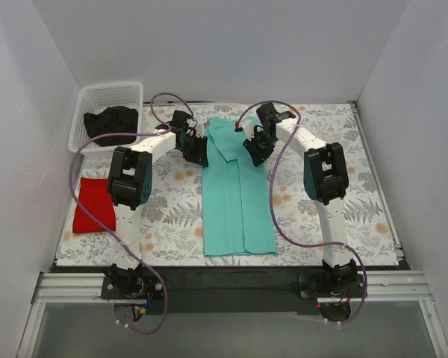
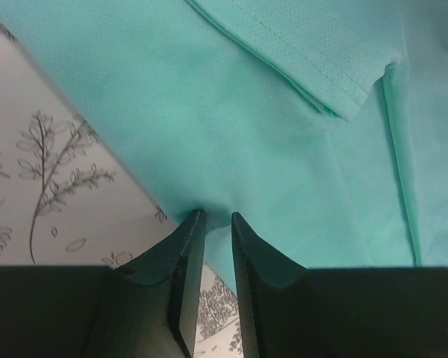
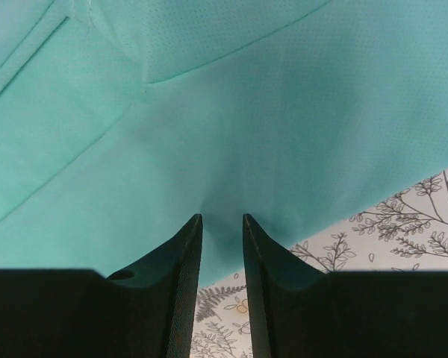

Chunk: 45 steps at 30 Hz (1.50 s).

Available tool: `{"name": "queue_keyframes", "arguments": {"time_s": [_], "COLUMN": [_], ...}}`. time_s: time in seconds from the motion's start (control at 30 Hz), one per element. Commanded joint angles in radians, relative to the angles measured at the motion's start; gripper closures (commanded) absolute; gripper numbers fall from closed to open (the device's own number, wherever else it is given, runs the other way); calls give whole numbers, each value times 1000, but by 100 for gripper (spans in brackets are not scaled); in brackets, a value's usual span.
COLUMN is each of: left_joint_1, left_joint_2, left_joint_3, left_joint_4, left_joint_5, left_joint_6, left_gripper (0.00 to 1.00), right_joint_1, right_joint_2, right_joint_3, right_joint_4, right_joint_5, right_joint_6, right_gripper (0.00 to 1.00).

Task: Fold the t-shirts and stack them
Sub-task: Fold the tshirt

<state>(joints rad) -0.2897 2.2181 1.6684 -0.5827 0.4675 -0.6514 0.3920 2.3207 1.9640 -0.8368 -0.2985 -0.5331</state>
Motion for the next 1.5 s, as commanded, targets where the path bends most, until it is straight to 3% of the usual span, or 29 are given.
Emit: {"name": "queue_keyframes", "arguments": {"time_s": [0.0, 0.33, 0.6, 0.7, 0.73, 0.77, 0.8, 0.83, 1.03, 1.17, 1.33, 1.47], "left_joint_1": [6, 18, 18, 17, 18, 18, 18, 17, -9, -46, -196, -331], "left_joint_2": [58, 114, -105, -295, -358, -461, -519, -569, -900, -1023, -1179, -1201], "left_joint_3": [63, 183, 180, 88, 3, -40, -82, -167, -471, -649, -972, -1107], "left_joint_4": [15, 26, 69, 139, 162, 199, 211, 221, 215, 60, 87, 199], "left_joint_5": [-55, -18, 52, 88, 117, 140, 160, 219, 321, 379, 306, 157], "left_joint_6": [2, -16, 55, 130, 151, 194, 223, 252, 407, 567, 725, 746], "left_gripper": [80, 78, 71, 60, 56, 49, 25, 19, 17, 16, 18, 26], "right_joint_1": [-12, -30, -27, -28, -28, -27, -27, -27, 13, 102, 195, 258], "right_joint_2": [37, 98, -170, -351, -403, -496, -539, -579, -877, -1091, -1190, -1222], "right_joint_3": [15, 137, 142, 89, 38, 12, -14, -75, -429, -724, -1072, -1241], "right_joint_4": [61, 91, 84, 88, 91, 97, 105, 117, 102, 99, 117, 206], "right_joint_5": [53, 75, -6, -48, -85, -100, -117, -152, -273, -254, -226, -209], "right_joint_6": [22, 5, -30, -63, -100, -116, -131, -158, -388, -507, -547, -564], "right_gripper": [66, 62, 40, 32, 26, 10, 2, 2, 2, 2, 4, 19]}}
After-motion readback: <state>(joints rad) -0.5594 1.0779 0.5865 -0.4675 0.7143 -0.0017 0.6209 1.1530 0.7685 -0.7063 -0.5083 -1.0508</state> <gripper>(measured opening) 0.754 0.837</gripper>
